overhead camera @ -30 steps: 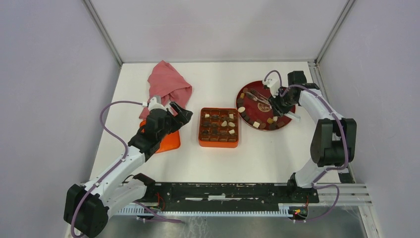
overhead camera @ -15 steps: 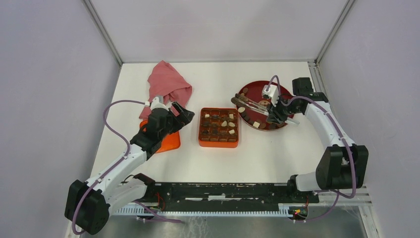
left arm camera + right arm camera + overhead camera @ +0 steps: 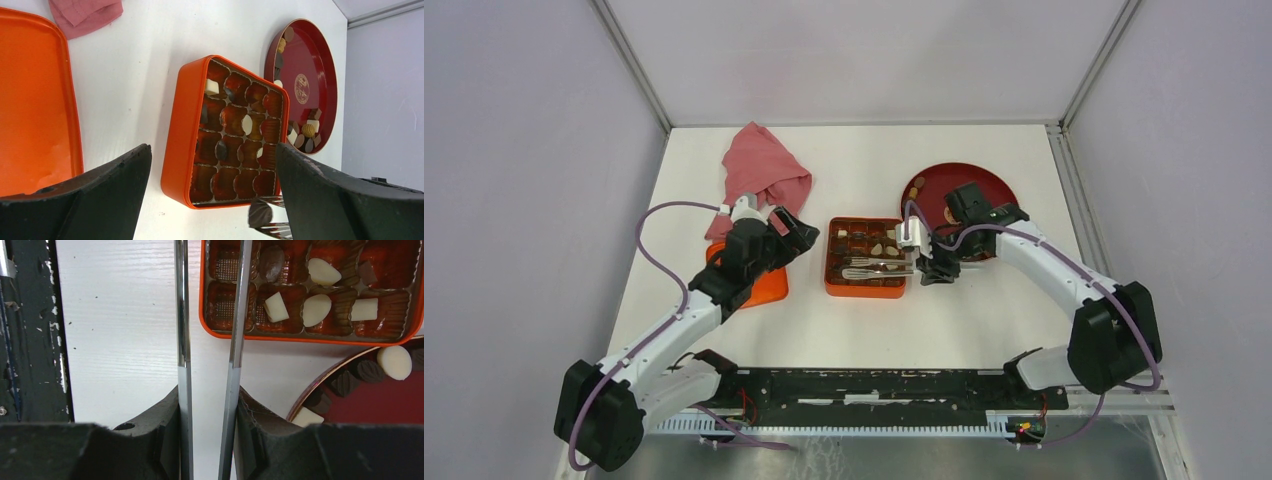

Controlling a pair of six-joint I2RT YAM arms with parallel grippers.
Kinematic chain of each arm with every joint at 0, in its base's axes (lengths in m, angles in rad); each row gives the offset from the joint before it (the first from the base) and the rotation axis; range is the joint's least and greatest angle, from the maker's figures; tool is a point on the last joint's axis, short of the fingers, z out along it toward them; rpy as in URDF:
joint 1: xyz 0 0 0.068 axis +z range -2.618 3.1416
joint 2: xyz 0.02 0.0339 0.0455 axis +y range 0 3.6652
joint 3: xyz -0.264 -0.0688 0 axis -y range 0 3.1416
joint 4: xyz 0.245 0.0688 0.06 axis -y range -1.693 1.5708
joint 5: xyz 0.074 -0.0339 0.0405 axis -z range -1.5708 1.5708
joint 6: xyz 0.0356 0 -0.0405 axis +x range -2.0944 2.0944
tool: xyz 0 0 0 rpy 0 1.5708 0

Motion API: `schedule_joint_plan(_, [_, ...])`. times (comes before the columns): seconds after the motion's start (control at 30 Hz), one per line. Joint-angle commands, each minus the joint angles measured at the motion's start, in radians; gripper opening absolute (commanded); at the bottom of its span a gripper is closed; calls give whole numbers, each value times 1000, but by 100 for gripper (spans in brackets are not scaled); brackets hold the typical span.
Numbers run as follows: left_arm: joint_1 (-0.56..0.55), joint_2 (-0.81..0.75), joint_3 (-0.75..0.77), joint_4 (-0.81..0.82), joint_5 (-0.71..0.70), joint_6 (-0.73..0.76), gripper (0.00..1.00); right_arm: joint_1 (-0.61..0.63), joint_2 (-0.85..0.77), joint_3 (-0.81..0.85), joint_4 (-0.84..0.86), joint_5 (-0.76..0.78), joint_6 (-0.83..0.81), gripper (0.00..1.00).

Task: Pack the chocolate
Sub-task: Place the fake chocolate in the packing box.

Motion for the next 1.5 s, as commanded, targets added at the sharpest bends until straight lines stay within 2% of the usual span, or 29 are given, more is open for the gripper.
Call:
schedule_joint_plan(0.0, [-12, -25, 17, 33, -16, 4, 97, 51, 35, 47, 76, 70, 9, 1])
schedule_joint_plan(0.5, [-17, -71, -14, 20, -40, -5, 97, 129, 133, 113, 118, 172, 60, 7])
schedule_joint_plan(0.8, [-16, -72, -13, 11, -46, 0, 98, 142, 164, 116, 118, 202, 63, 16])
schedule_joint_plan(0.97, [-17, -69, -9, 9, -49, 5, 98, 149, 166, 116, 111, 205, 53, 26])
schedule_joint_plan(1.33, [-17, -78, -19, 9, -51, 0, 98, 156, 159, 114, 109, 192, 50, 40])
schedule_joint_plan(1.47, [-16, -77, -19, 11, -52, -1, 98, 154, 163, 120, 112, 193, 59, 42])
